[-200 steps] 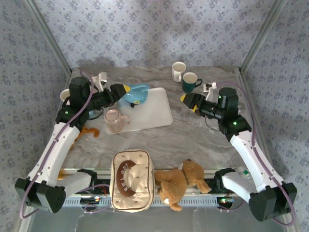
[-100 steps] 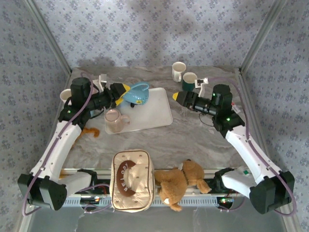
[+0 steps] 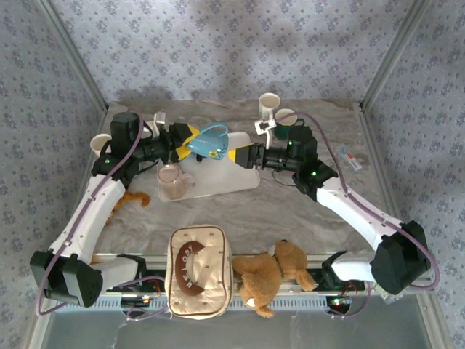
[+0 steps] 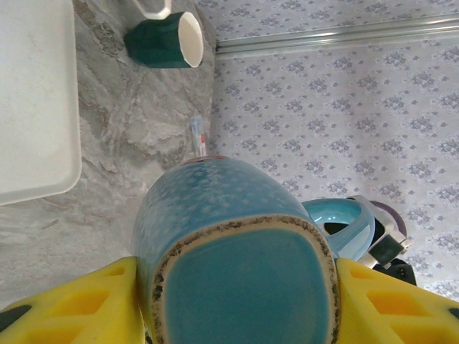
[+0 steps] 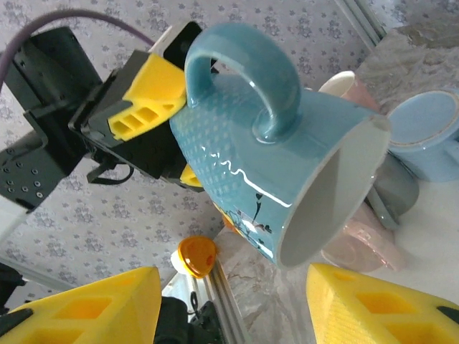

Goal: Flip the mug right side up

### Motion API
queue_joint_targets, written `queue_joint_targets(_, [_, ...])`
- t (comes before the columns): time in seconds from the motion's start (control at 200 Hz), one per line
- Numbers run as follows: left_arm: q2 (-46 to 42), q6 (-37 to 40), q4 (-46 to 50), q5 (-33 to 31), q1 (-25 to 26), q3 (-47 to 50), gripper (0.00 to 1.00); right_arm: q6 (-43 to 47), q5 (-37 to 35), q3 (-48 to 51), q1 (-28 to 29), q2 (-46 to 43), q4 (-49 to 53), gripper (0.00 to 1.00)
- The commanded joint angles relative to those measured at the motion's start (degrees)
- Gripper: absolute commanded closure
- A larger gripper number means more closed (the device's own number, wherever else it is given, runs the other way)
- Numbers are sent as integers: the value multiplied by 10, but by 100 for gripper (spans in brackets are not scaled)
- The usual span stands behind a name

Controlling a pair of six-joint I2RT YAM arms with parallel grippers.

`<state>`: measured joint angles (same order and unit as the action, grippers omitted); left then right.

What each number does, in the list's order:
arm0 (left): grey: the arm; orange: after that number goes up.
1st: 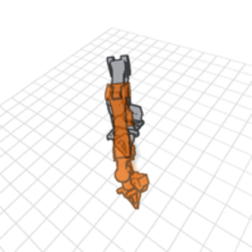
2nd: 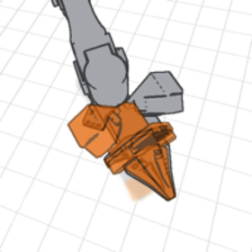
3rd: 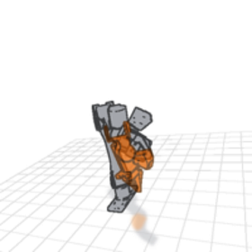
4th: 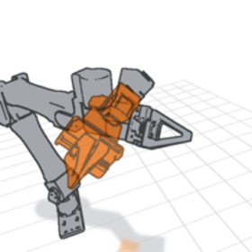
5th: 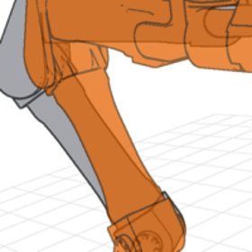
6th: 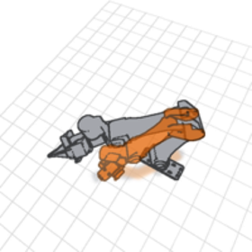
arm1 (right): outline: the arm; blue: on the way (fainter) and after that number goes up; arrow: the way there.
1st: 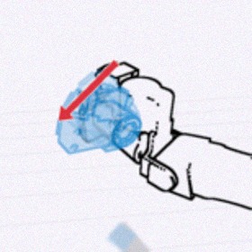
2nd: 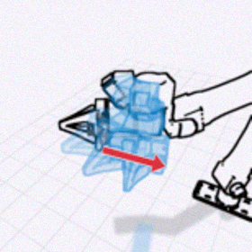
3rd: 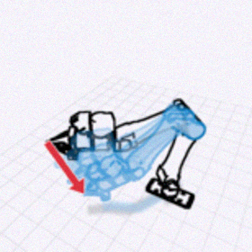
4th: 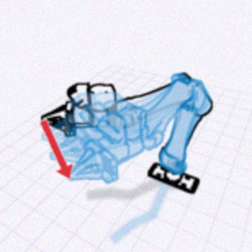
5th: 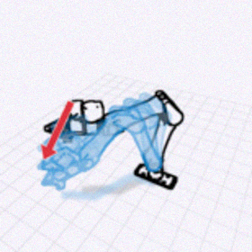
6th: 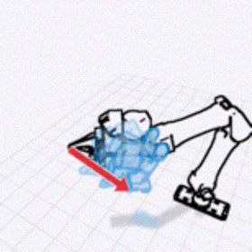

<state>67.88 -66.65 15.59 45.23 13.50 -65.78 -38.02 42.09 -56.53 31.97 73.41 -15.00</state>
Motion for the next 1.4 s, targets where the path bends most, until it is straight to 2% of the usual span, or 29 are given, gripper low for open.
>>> queue_joint_targets(0.0, [-6, -15, -25, 34, -3, -44, 51, 47, -20, -27, 10, 5, -8, 41])
queue_joint_targets(0.285, [-5, -53, -62, 40, -3, -33, 53, -1, -10, -25, 30, 45, -85, 46])
queue_joint_targets(0.555, [-4, -79, -64, 56, -3, -32, 54, 11, -28, -27, 49, 68, -162, 52])
queue_joint_targets(0.66, [-1, -83, -61, 60, -3, -32, 54, 15, -48, -21, 55, 65, -185, 61])
queue_joint_targets(0.864, [3, -93, -68, 64, -3, -29, 53, 36, -63, -11, 57, 62, -231, 70])
queue_joint_targets(1.009, [3, -100, -84, 65, -3, -22, 44, 27, -54, -12, 57, 70, -253, 82])
queue_joint_targets(1.144, [4, -86, -73, 55, -3, -23, 20, 25, -53, -16, 53, 73, -268, 93])
queue_joint_targets(1.244, [3, -29, -20, 37, -3, -45, 5, 45, -67, -13, 53, 65, -269, 98])
queue_joint_targets(1.309, [2, 4, -1, 33, -3, -57, 1, 50, -68, -13, 49, 62, -266, 99])
queue_joint_targets(1.394, [2, 44, 23, 30, -4, -70, 1, 51, -68, -13, 41, 59, -255, 100])
